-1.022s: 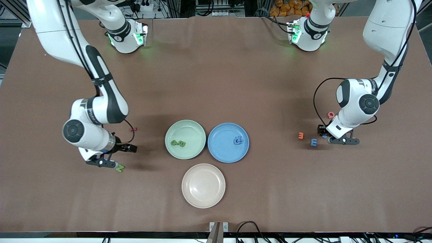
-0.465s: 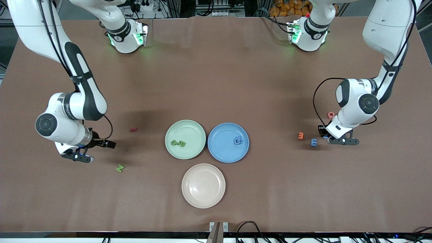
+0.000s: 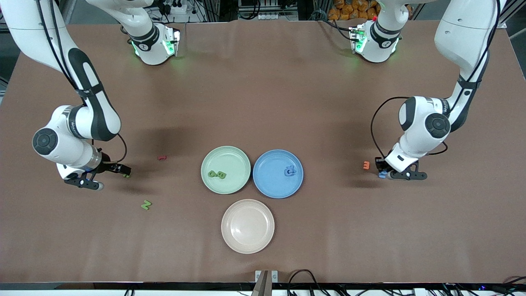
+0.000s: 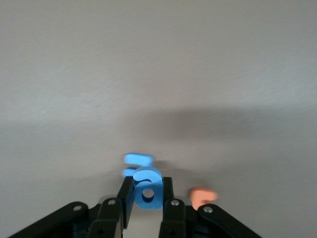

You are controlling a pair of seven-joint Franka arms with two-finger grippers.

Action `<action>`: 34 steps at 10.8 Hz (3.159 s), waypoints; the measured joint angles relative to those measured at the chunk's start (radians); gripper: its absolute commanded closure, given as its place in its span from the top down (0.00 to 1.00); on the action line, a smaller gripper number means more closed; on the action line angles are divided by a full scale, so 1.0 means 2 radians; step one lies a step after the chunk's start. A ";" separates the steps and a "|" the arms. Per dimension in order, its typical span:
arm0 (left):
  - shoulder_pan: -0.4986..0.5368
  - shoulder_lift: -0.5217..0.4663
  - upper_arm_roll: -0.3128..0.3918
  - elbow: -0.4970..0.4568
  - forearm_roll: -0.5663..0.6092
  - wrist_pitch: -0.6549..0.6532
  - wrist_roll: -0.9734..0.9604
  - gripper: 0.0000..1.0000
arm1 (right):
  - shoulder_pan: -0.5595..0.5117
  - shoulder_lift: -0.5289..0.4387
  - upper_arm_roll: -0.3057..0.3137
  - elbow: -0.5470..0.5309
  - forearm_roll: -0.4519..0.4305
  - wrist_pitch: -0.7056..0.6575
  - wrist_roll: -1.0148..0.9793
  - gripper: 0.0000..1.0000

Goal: Sort letters by color into matching plates
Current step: 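Grasp the blue a with the left gripper while the right gripper withdraws, then drop the a on the blue plate while the right gripper reaches u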

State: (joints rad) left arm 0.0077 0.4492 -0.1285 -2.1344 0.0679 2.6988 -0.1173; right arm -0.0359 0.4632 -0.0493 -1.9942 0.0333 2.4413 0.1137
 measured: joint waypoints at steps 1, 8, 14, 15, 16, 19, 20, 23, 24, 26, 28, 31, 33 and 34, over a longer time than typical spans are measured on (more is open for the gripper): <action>-0.007 -0.001 -0.006 0.003 0.000 0.000 -0.021 0.00 | -0.002 0.000 0.000 -0.004 0.000 0.007 -0.002 1.00; -0.134 -0.001 -0.011 0.075 0.000 -0.086 -0.208 0.00 | -0.003 0.027 0.002 -0.016 0.000 0.059 -0.003 1.00; -0.180 0.008 -0.011 0.104 0.000 -0.094 -0.284 0.00 | -0.001 0.042 0.005 -0.022 0.000 0.083 -0.003 0.74; -0.187 0.010 -0.011 0.109 0.000 -0.094 -0.294 0.00 | -0.001 0.042 0.005 -0.022 0.000 0.084 -0.003 0.71; -0.195 0.013 -0.011 0.115 0.000 -0.094 -0.305 0.00 | -0.001 0.042 0.005 -0.022 -0.001 0.084 -0.004 0.66; -0.217 0.028 -0.011 0.131 0.000 -0.094 -0.337 0.00 | -0.001 0.042 0.005 -0.025 -0.001 0.084 -0.004 0.41; -0.225 0.037 -0.011 0.139 0.000 -0.094 -0.346 0.00 | -0.001 0.041 0.005 -0.025 -0.001 0.085 -0.007 0.34; -0.255 0.075 -0.010 0.182 0.000 -0.094 -0.390 0.00 | -0.001 0.038 0.005 -0.025 -0.001 0.085 -0.012 0.26; -0.267 0.086 -0.009 0.194 0.000 -0.094 -0.401 0.00 | -0.001 0.038 0.005 -0.025 -0.001 0.085 -0.013 0.26; -0.280 0.104 -0.007 0.217 0.000 -0.094 -0.416 0.00 | -0.001 0.038 0.005 -0.026 -0.001 0.085 -0.013 0.26; -0.283 0.112 -0.006 0.235 0.000 -0.094 -0.425 0.00 | -0.001 0.036 0.005 -0.026 -0.001 0.084 -0.013 0.26; -0.289 0.122 -0.006 0.256 0.000 -0.094 -0.448 0.04 | 0.004 0.019 0.007 -0.011 -0.001 0.039 -0.013 0.29; -0.294 0.129 -0.006 0.264 0.000 -0.093 -0.453 1.00 | 0.019 0.004 0.009 0.009 -0.001 0.000 -0.010 0.28; -0.294 0.131 -0.006 0.266 0.000 -0.093 -0.453 1.00 | 0.026 0.002 0.009 0.013 -0.001 -0.002 -0.005 0.28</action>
State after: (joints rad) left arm -0.5804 0.7110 -0.1413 -1.6019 0.0678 2.5133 -1.0241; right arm 0.0168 0.4671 -0.0304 -1.9676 0.0319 2.4365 0.1037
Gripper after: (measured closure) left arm 0.692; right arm 0.705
